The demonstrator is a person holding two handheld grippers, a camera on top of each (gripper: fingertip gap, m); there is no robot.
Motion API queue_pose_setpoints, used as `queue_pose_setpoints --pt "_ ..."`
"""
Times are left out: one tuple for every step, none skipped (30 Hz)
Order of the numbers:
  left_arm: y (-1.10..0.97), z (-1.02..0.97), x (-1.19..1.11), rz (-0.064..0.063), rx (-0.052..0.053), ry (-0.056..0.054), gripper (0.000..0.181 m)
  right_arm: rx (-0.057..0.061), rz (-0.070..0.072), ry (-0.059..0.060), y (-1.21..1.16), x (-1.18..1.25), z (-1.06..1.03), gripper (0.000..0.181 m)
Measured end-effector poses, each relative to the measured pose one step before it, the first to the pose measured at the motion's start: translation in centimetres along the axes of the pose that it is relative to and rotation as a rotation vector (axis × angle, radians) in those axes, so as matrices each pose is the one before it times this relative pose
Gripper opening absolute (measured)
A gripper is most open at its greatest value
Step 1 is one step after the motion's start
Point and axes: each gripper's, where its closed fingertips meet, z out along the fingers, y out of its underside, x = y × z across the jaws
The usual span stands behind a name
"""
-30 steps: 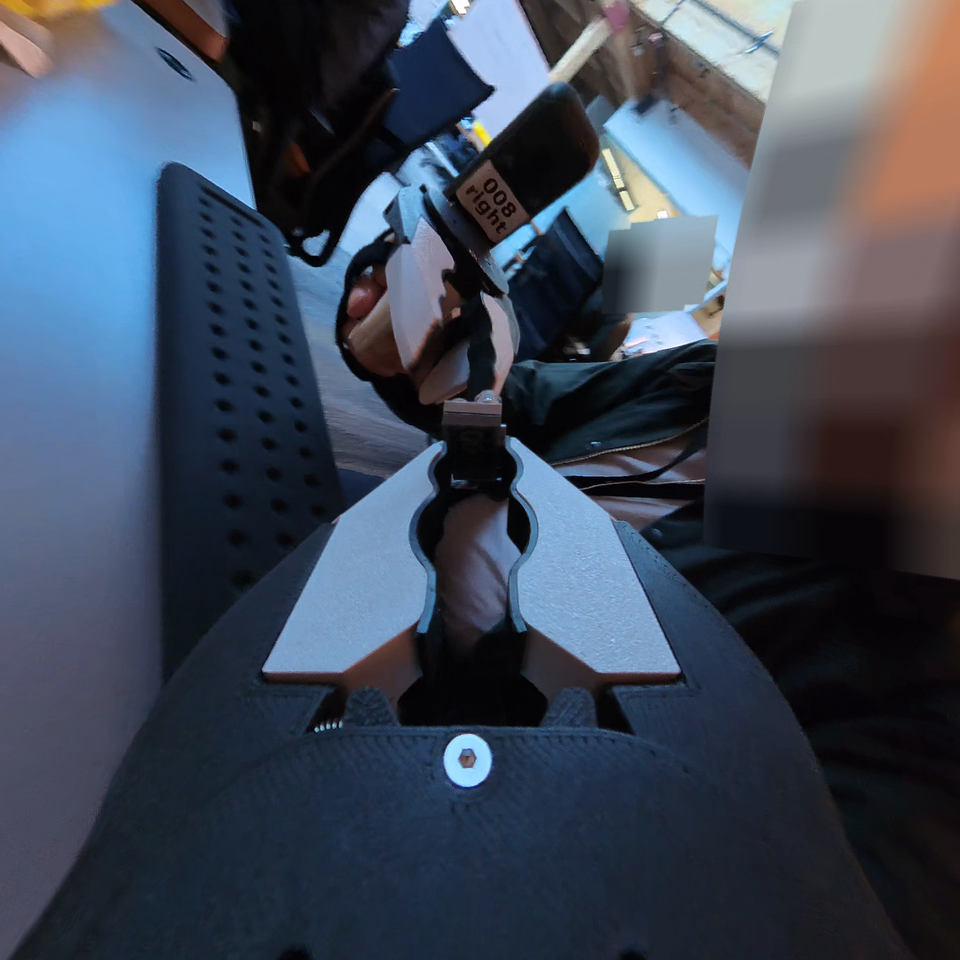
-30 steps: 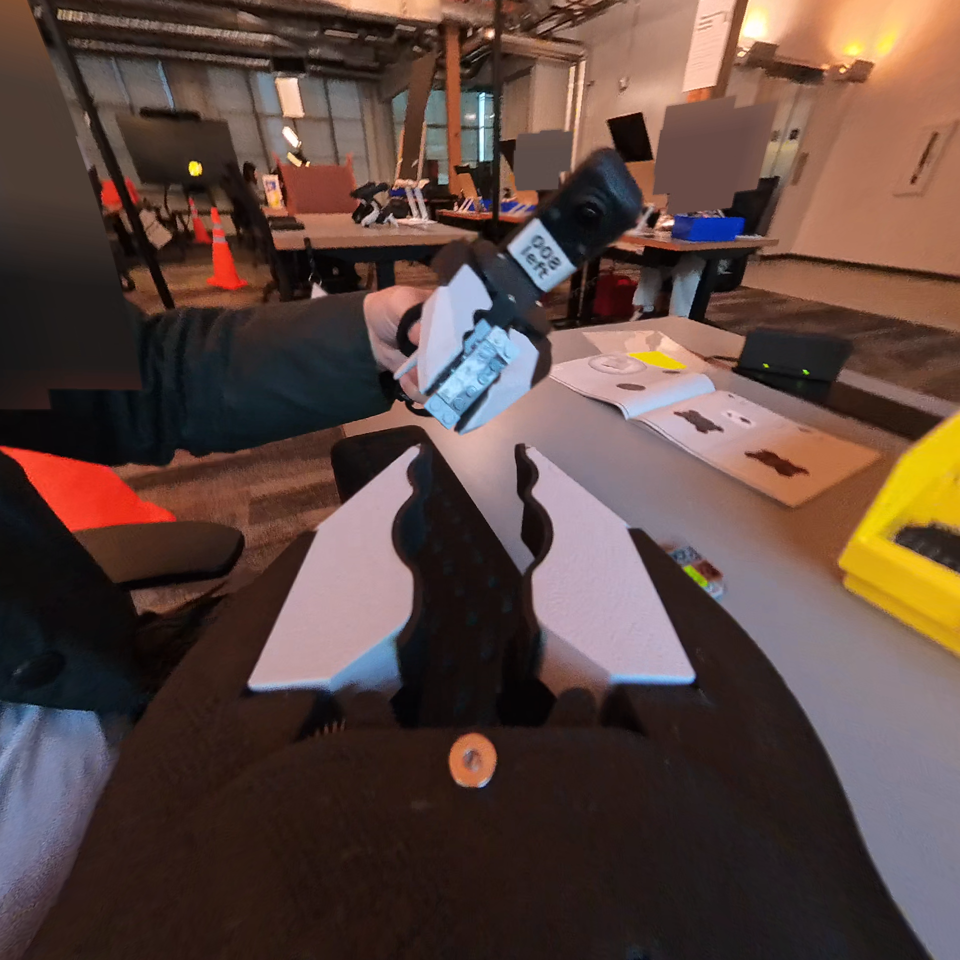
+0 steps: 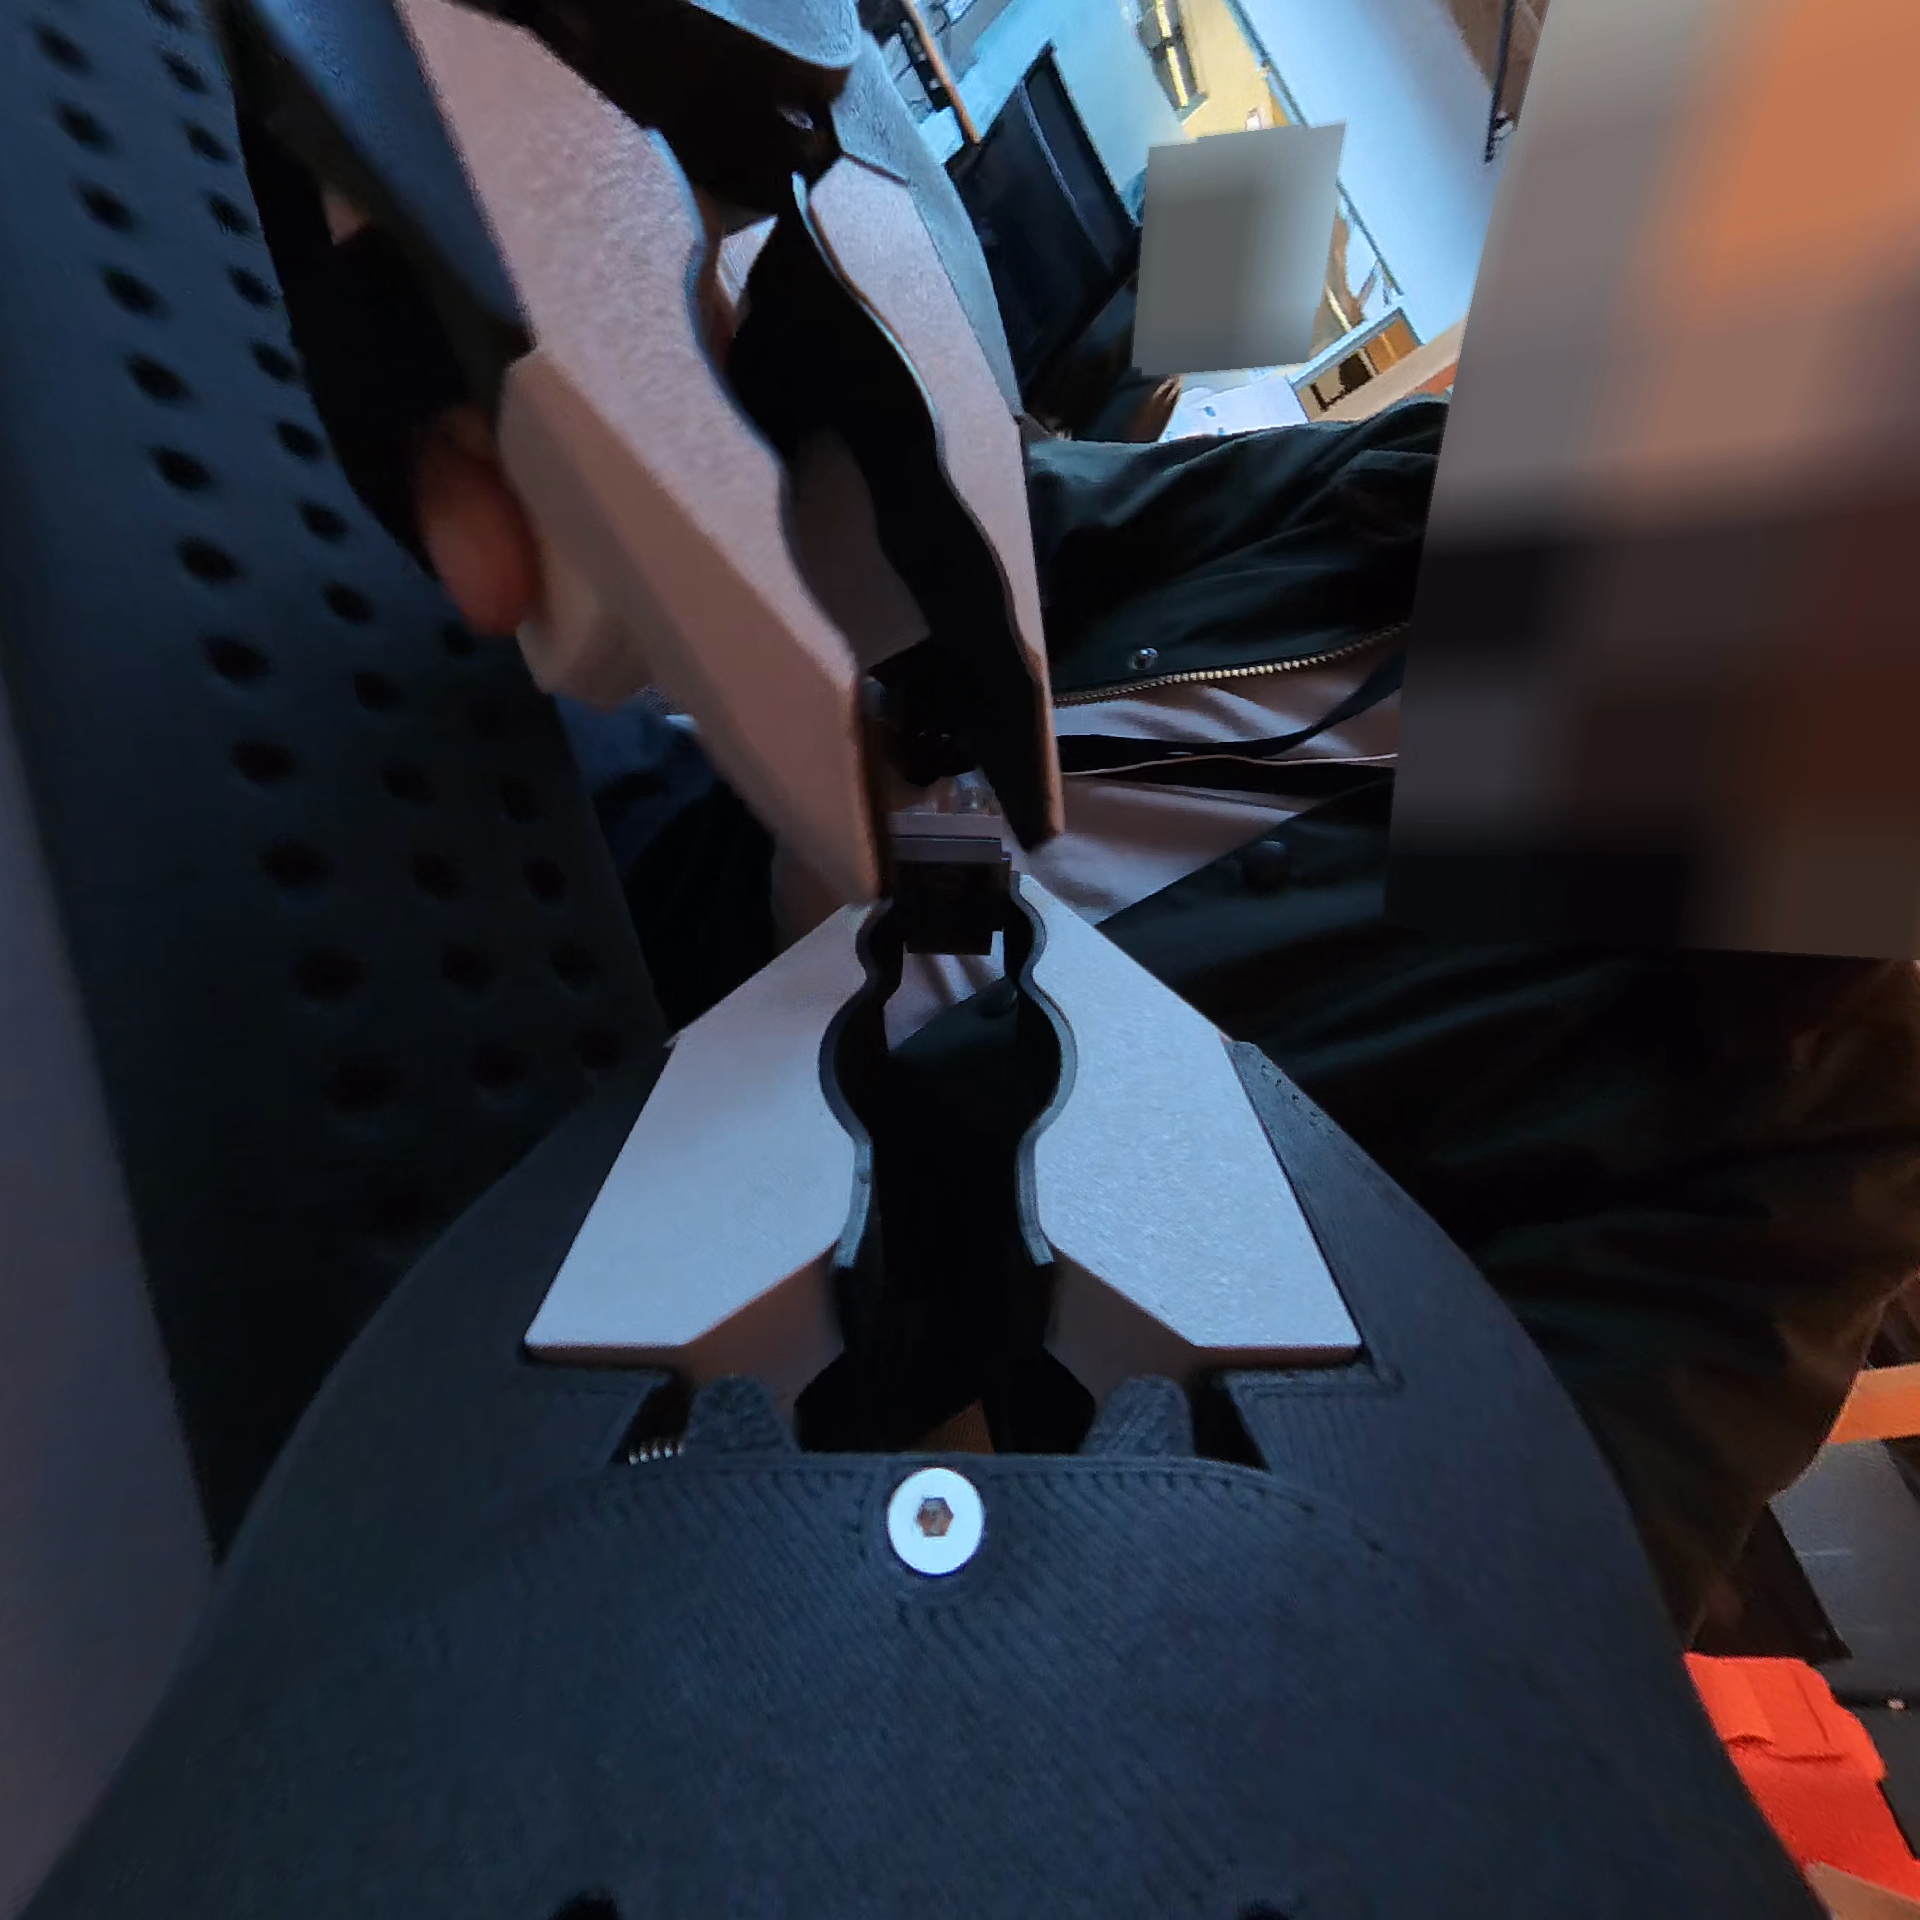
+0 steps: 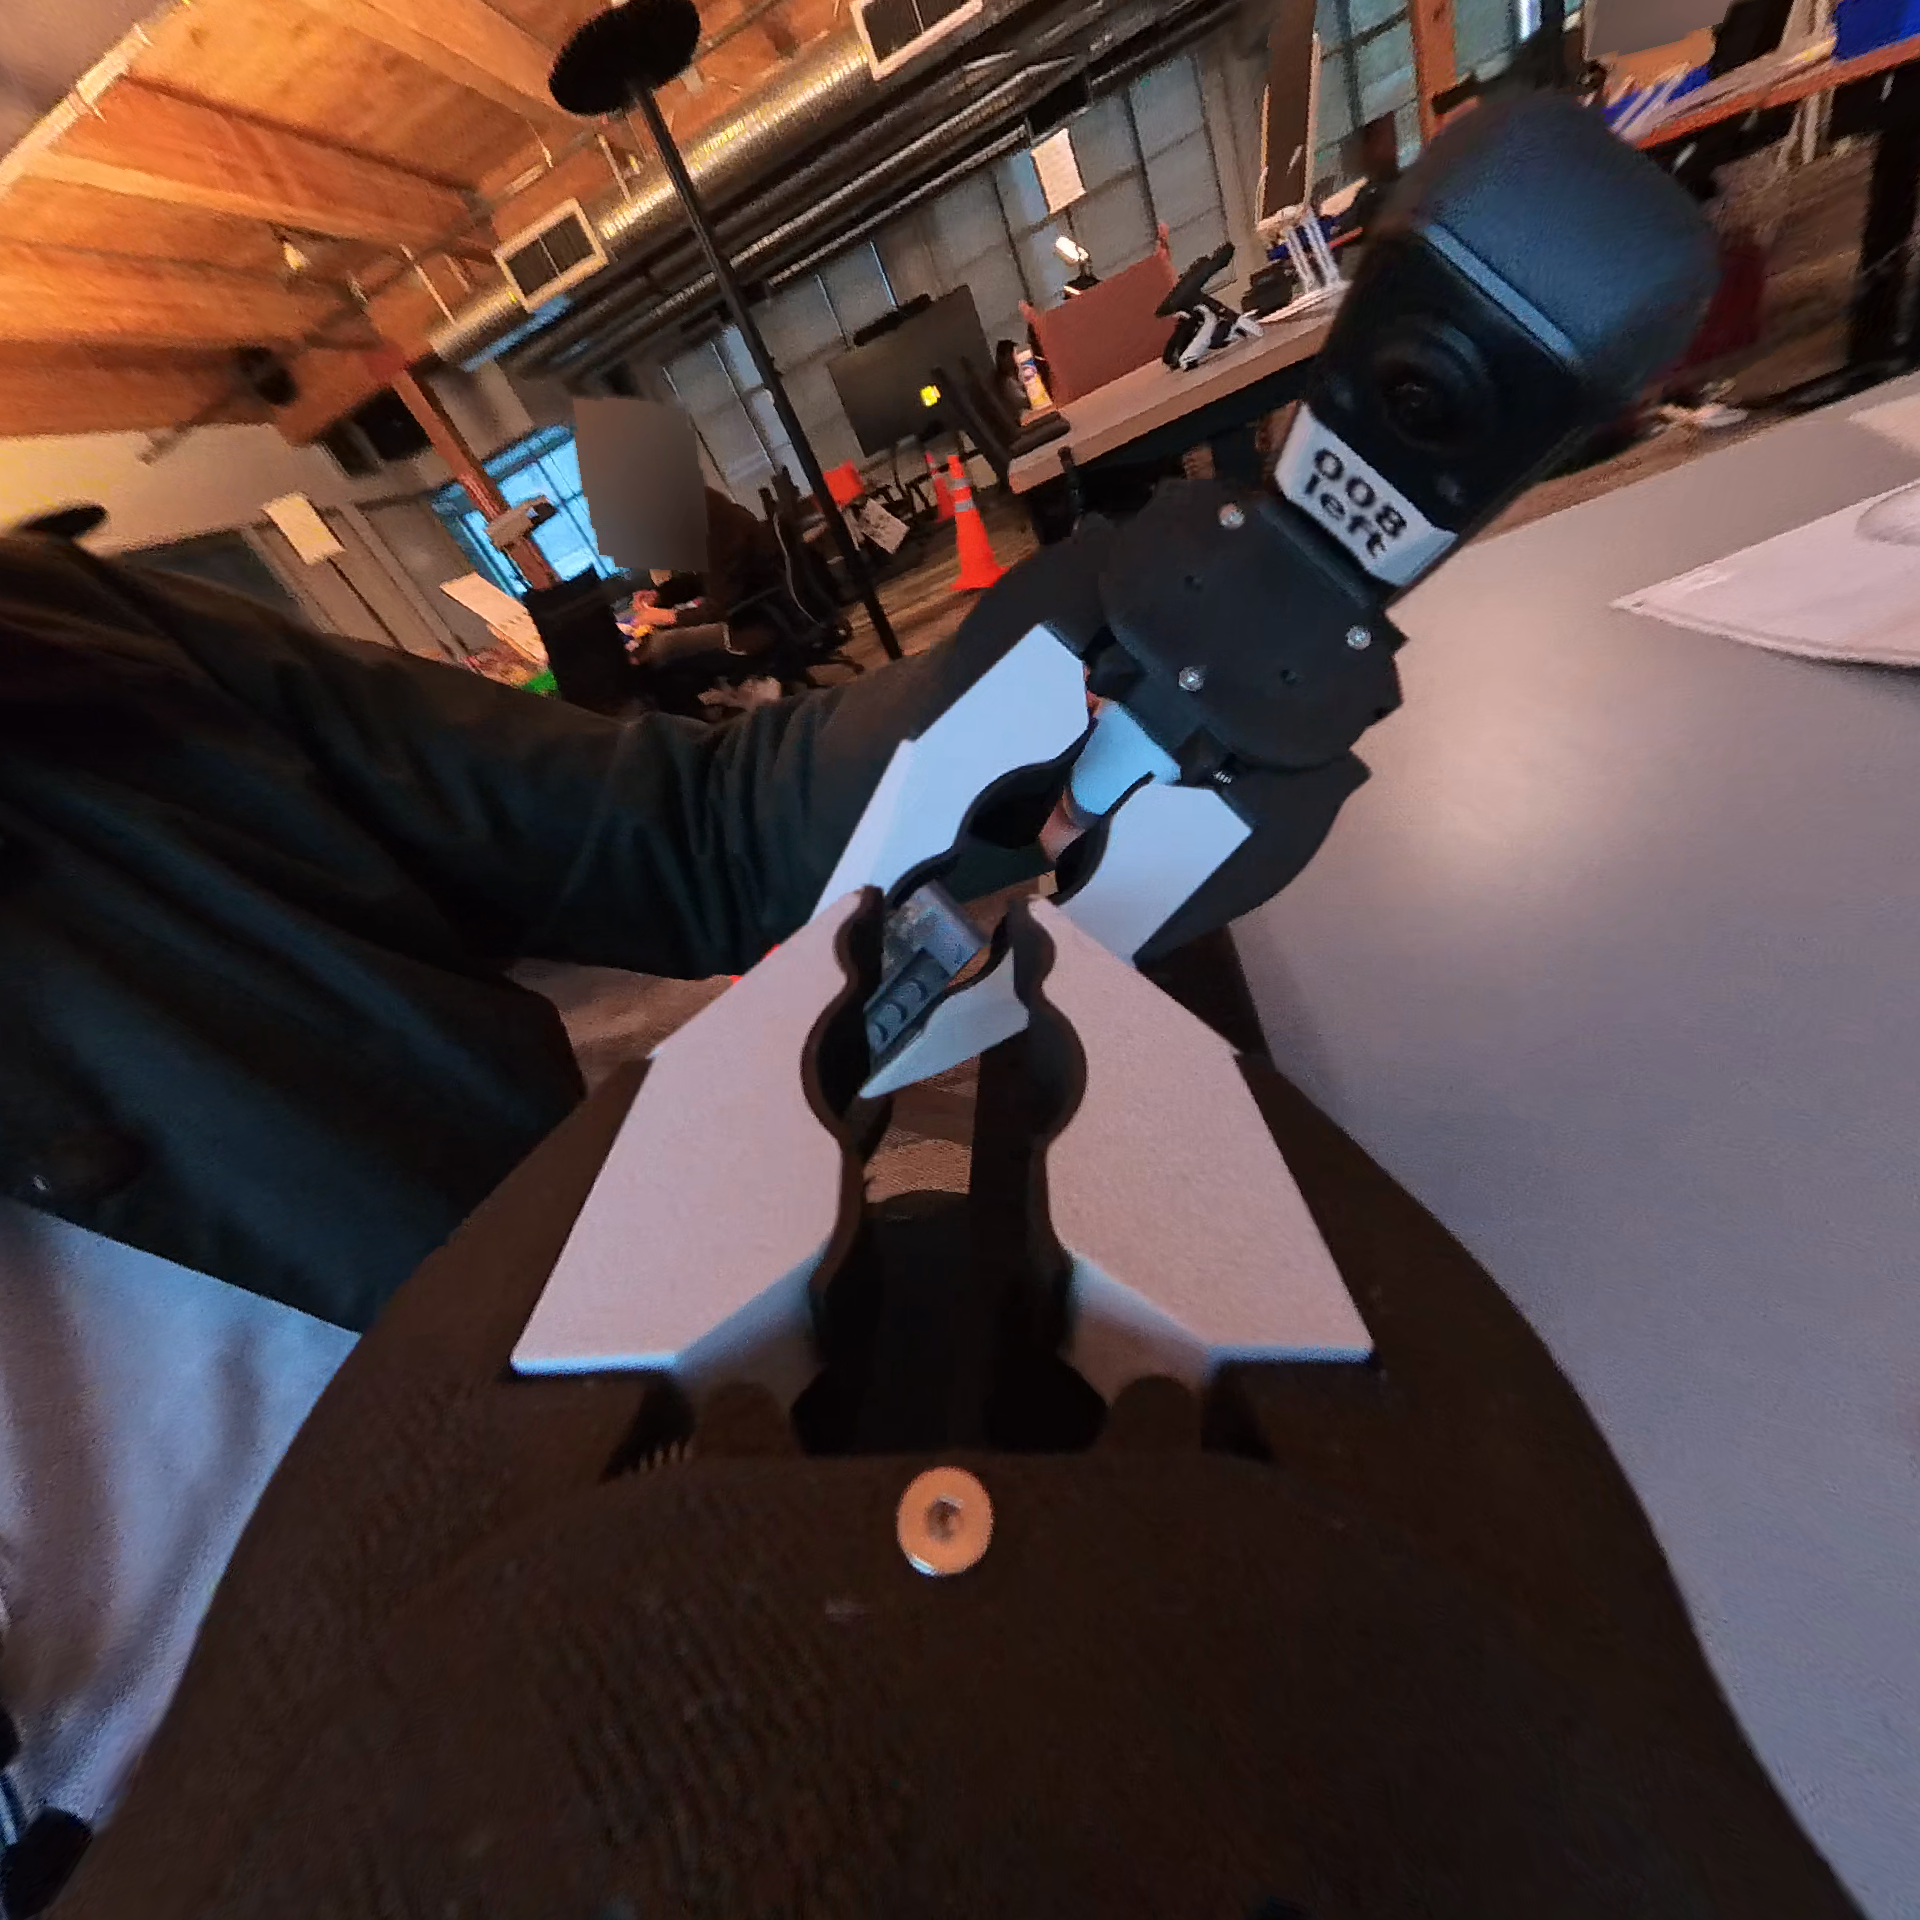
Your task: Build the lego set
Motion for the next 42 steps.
queue_pose_setpoints --pt "-0.021 -0.087 -0.036 -0.004 0.0033 0.0028 0.017 0.0017 0.0352 -0.0144 0.106 0.301 0.16 0.024" --pt "0.138 -0.128 -0.07 -0.0031 -0.005 -0.0016 0.017 -0.0041 0.0317 -0.0341 0.113 -0.035 0.152 0.019" --pt "0.189 -0.076 0.082 -0.0053 -0.0087 0.007 0.017 -0.0073 0.0387 -0.0411 0.078 -0.205 0.143 0.014" --pt "0.108 -0.125 -0.078 -0.0109 -0.0014 -0.0032 0.017 -0.0156 0.0272 -0.0129 0.105 0.167 0.173 0.014" --pt "0.019 -0.204 -0.066 -0.009 0.0085 -0.0009 0.017 -0.0118 0.0175 -0.0014 -0.003 0.252 0.19 0.014" --pt "-0.12 -0.325 -0.077 -0.0104 0.019 -0.0002 0.018 -0.0051 0.0103 0.0037 -0.144 0.302 0.143 0.014" --pt "-0.229 -0.472 -0.206 -0.012 0.0281 -0.0052 0.019 0.0026 0.0045 0.0145 -0.277 0.486 0.085 0.013" --pt "-0.204 -0.611 -0.456 -0.0175 0.0296 -0.019 0.02 0.0059 0.0071 0.0276 -0.335 0.76 0.011 0.012" --pt "-0.063 -0.755 -0.748 -0.0242 0.0248 -0.0348 0.022 0.0076 0.0144 0.0442 -0.391 1.136 -0.083 0.01" --pt "-0.109 -0.889 -0.939 -0.0249 0.0286 -0.0463 0.032 0.0115 0.0261 0.0552 -0.519 1.439 -0.143 0.009" --pt "-0.282 -1.06 -1.041 -0.0266 0.0436 -0.051 0.038 0.0109 0.0351 0.0478 -0.614 1.458 -0.149 0.009" --pt "-0.406 -1.135 -1.014 -0.0214 0.0576 -0.0505 0.04 0.0107 0.0361 0.036 -0.717 1.313 -0.096 0.008" --pt "-0.484 -1.177 -1.01 -0.0155 0.0604 -0.0503 0.041 0.0047 0.0337 0.0384 -0.696 1.349 -0.019 0.008" --pt "-0.447 -1.217 -1.417 -0.0168 0.0563 -0.0777 0.041 -0.0108 0.0286 0.0553 -0.539 1.553 0.052 0.008" --pt "-0.281 -1.215 -1.88 -0.0133 0.0431 -0.1117 0.041 -0.0256 0.019 0.0682 -0.313 1.648 0.182 0.008" --pt "-0.144 -1.109 -2.021 0.0001 0.0305 -0.1287 0.041 -0.0352 0.0125 0.0705 -0.144 1.567 0.332 0.009" --pt "-0.085 -1.053 -2.11 0.0093 0.0259 -0.143 0.041 -0.0383 0.0057 0.0697 -0.072 1.459 0.462 0.009" --pt "-0.004 -0.992 -2.312 0.0173 0.0187 -0.1633 0.04 -0.0379 -0.0047 0.0702 -0.041 1.386 0.561 0.009" --pt "0.1 -0.894 -2.296 0.0279 0.0066 -0.1687 0.039 -0.0457 -0.0117 0.0711 0.141 1.326 0.628 0.009" --pt "0.169 -0.758 -2.071 0.0362 -0.0018 -0.1585 0.038 -0.0561 -0.0122 0.0683 0.346 1.252 0.674 0.009" --pt "0.204 -0.676 -2.008 0.0319 -0.0073 -0.1559 0.036 -0.0516 -0.0125 0.047 0.323 0.863 0.703 0.009" --pt "0.201 -0.605 -1.937 0.0209 -0.0085 -0.1518 0.031 -0.039 -0.0093 0.031 0.224 0.582 0.667 0.009" --pt "0.134 -0.551 -1.685 0.0167 -0.0056 -0.1315 0.028 -0.0291 -0.0041 0.0252 0.152 0.483 0.572 0.009" --pt "-0.038 -0.437 -1.084 0.0132 0.0066 -0.0886 0.028 -0.0173 -0.0038 0.0133 0.041 0.319 0.512 0.009" --pt "-0.245 -0.368 -0.64 0.0087 0.0189 -0.0535 0.03 -0.0109 -0.0059 -0.0017 0.028 0.065 0.466 0.009" --pt "-0.227 -0.344 -0.682 0.0013 0.0166 -0.0507 0.033 -0.0103 -0.0054 -0.0118 0.104 -0.119 0.396 0.007" --pt "-0.103 -0.281 -0.571 0.0037 0.0092 -0.0425 0.036 0.0077 0.0083 -0.014 -0.173 -0.15 0.148 0.007" --pt "-0.07 -0.219 -0.332 0.0044 0.0091 -0.0258 0.038 0.0071 0.0185 -0.0005 -0.148 0.077 0.02 0.007" --pt "-0.1 -0.197 -0.259 0.0015 0.0121 -0.0192 0.04 0.0094 0.0113 -0.0046 -0.171 0.017 -0.039 0.011" --pt "-0.028 -0.157 -0.164 0.0013 0.01 -0.0128 0.04 0.0122 0.0046 -0.0027 -0.222 0.023 -0.082 0.017" --pt "0.041 -0.13 -0.103 0.0008 0.0039 -0.0081 0.041 0.0112 0.0001 0.0052 -0.201 0.12 -0.152 0.023" --pt "0.053 -0.129 -0.212 0.0 0.003 -0.0148 0.044 0.0108 -0.0067 0.01 -0.183 0.147 -0.195 0.028" --pt "0.024 -0.139 -0.159 0.005 0.0052 -0.0118 0.045 0.017 -0.0156 0.0148 -0.268 0.163 -0.256 0.032" --pt "0.018 -0.136 -0.093 0.0051 0.0051 -0.0073 0.045 0.0264 -0.02 0.0225 -0.448 0.204 -0.335 0.037" --pt "-0.001 -0.139 -0.148 0.003 0.005 -0.0108 0.046 0.0356 -0.0234 0.0253 -0.608 0.136 -0.435 0.039" --pt "-0.013 -0.149 -0.107 0.0045 0.0061 -0.0067 0.046 0.0436 -0.0295 0.0294 -0.755 0.076 -0.517 0.039" --pt "0.005 -0.133 -0.025 0.0019 0.0051 -0.0004 0.046 0.0453 -0.0334 0.0386 -0.873 0.081 -0.6 0.039" --pt "-0.002 -0.152 -0.062 -0.0034 0.0061 -0.0006 0.047 0.0512 -0.0399 0.0448 -1.055 0.017 -0.677 0.04" --pt "-0.001 -0.176 -0.07 -0.0057 0.0084 0.0026 0.047 0.0598 -0.0424 0.0439 -1.255 -0.158 -0.68 0.04" --pt "0.047 -0.195 -0.08 -0.0109 0.0088 0.0077 0.048 0.0612 -0.0397 0.0371 -1.332 -0.43 -0.59 0.042" --pt "0.124 -0.213 -0.05 -0.0225 0.0105 0.0194 0.051 0.0535 -0.0362 0.0249 -1.235 -0.789 -0.352 0.044" --pt "0.267 -0.215 0.012 -0.0452 0.0121 0.0408 0.054 0.0357 -0.0302 0.0189 -0.925 -1.032 -0.023 0.045"
